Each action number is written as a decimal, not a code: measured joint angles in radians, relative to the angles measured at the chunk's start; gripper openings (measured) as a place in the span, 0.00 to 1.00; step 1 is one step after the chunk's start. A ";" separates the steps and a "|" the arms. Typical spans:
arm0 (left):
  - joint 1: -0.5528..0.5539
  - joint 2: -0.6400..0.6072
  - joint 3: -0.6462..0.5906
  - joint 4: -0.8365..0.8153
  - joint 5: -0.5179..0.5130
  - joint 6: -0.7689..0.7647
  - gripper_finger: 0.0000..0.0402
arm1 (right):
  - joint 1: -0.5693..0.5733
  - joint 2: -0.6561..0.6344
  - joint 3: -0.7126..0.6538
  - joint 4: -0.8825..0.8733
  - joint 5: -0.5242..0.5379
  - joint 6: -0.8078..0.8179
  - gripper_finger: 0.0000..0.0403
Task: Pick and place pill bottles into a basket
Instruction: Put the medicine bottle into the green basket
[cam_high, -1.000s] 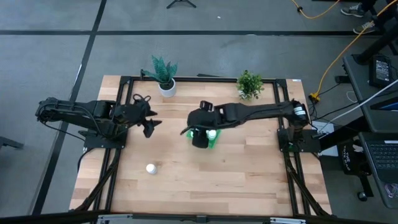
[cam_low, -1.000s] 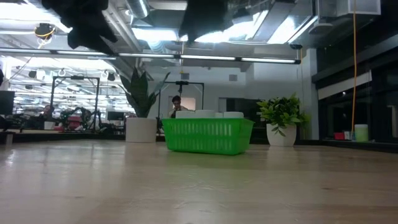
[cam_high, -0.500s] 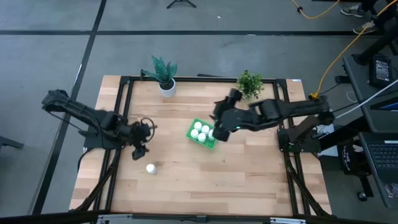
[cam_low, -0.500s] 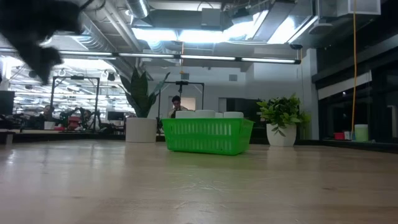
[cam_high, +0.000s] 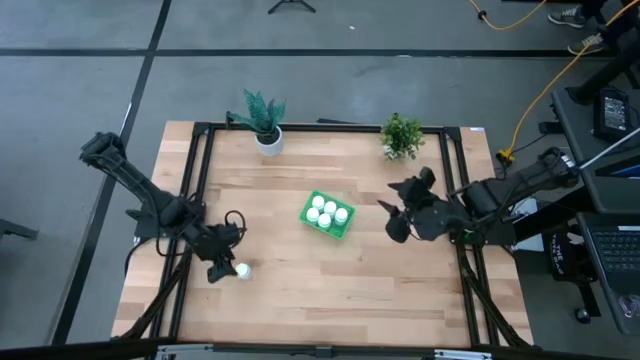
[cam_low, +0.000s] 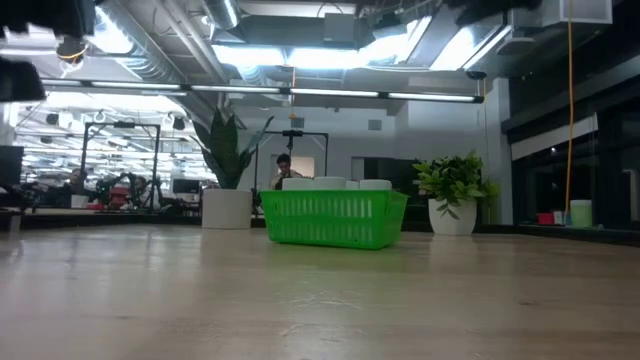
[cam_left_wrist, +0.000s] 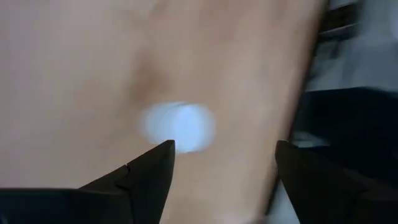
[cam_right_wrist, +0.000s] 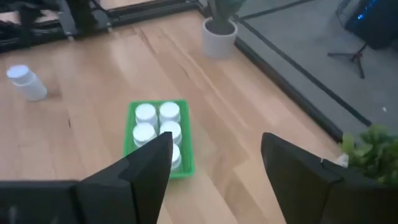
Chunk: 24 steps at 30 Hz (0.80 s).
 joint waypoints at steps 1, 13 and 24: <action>-0.010 0.001 0.001 0.049 0.003 -0.025 0.68 | 0.006 -0.018 -0.037 0.033 0.003 0.014 0.61; -0.016 0.156 0.002 0.037 -0.038 -0.205 0.87 | 0.017 -0.124 -0.251 0.414 -0.004 -0.181 0.61; -0.009 0.292 0.002 0.111 -0.043 -0.280 0.93 | -0.020 -0.191 -0.251 0.455 -0.046 -0.358 0.61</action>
